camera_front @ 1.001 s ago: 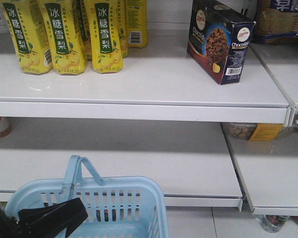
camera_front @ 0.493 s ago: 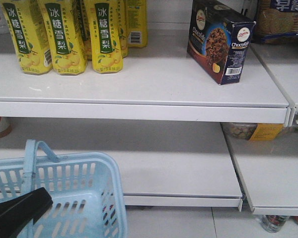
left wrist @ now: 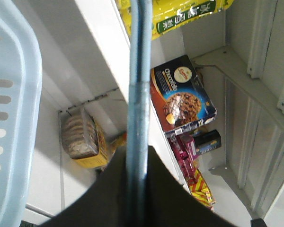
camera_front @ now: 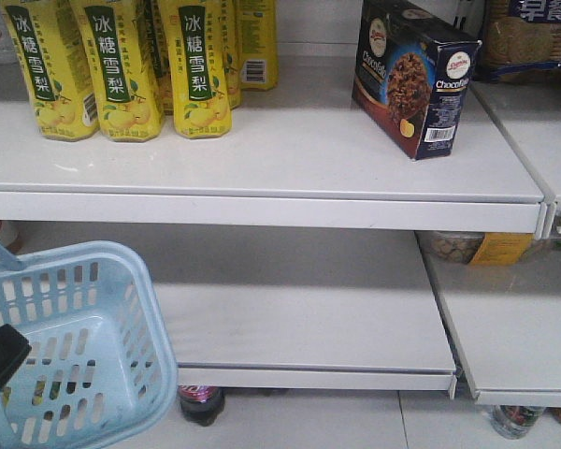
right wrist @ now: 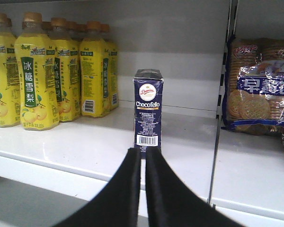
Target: Left arm holds basket, right arm returns cookies
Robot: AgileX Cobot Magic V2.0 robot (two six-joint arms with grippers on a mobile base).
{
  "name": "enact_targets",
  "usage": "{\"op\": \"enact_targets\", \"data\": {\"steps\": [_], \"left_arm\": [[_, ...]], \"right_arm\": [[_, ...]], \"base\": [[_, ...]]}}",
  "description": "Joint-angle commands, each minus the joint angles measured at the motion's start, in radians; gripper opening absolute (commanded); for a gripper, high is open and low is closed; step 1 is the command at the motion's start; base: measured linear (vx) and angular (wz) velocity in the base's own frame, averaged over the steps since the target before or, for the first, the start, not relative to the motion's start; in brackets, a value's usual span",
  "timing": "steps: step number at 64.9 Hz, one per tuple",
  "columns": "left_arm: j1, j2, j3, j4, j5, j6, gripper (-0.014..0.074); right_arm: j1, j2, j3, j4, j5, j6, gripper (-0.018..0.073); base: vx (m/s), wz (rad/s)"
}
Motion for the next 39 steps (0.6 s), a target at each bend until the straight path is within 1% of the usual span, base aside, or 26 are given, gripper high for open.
{"op": "enact_targets", "data": {"steps": [1,30,34,39], "left_arm": [[0.023,0.001,-0.029,-0.005,-0.079,0.009,-0.0003],[0.025,0.001,-0.029,-0.006,-0.075,0.010,-0.0003],[0.025,0.001,-0.029,-0.006,-0.056,0.041,-0.0003],[0.025,-0.004,-0.029,-0.036,-0.033,0.124,-0.0003]], "right_arm": [[-0.006,0.006,-0.028,-0.004,-0.069,-0.006,-0.0011],[-0.006,0.006,-0.028,-0.004,-0.069,-0.006,-0.0011],[-0.006,0.006,-0.028,-0.004,-0.069,-0.006,-0.0011],[-0.006,0.006,-0.028,-0.004,-0.069,-0.006,-0.0011]], "base": [[0.00,0.00],[0.00,0.00],[0.00,0.00],[0.00,0.00]]}}
